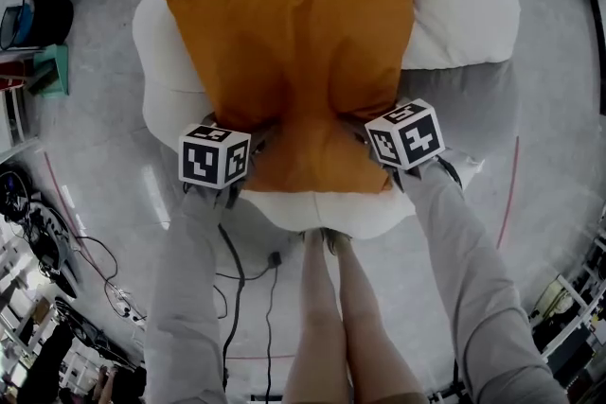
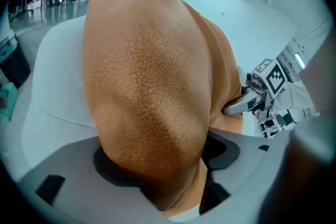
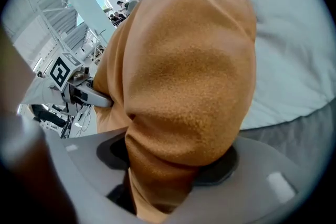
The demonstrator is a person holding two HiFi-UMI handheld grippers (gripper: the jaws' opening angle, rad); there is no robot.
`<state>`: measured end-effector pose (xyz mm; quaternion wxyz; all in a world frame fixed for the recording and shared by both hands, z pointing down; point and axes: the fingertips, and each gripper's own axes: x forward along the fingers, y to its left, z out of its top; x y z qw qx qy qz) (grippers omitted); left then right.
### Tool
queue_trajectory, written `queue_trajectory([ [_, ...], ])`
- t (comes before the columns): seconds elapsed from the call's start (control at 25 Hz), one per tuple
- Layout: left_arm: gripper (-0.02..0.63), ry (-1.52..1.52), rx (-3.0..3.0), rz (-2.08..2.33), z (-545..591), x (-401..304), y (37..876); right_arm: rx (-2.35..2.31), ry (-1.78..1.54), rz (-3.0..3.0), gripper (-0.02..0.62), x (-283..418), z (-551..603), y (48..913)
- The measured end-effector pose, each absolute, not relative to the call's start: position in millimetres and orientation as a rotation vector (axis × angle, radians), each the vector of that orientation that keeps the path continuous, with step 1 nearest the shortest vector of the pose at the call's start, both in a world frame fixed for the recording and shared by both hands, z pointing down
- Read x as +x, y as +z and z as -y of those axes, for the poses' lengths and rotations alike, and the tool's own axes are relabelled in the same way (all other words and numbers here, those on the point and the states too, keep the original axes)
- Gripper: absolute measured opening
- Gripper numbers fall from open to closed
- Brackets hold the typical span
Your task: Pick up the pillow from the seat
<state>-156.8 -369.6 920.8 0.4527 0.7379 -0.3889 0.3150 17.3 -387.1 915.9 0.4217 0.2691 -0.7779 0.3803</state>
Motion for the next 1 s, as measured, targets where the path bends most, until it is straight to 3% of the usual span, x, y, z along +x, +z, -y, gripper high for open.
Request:
queue_trajectory([
  [0.44,0.334,0.722,1.826,1.01,333,-167,858,0.636,0.853,2.008,0.281,6,361,848],
  [1.0,0.334,0.689,1.865,1.017,293,-134,746,0.676,0.804,2.016,0.281,40,320,732],
])
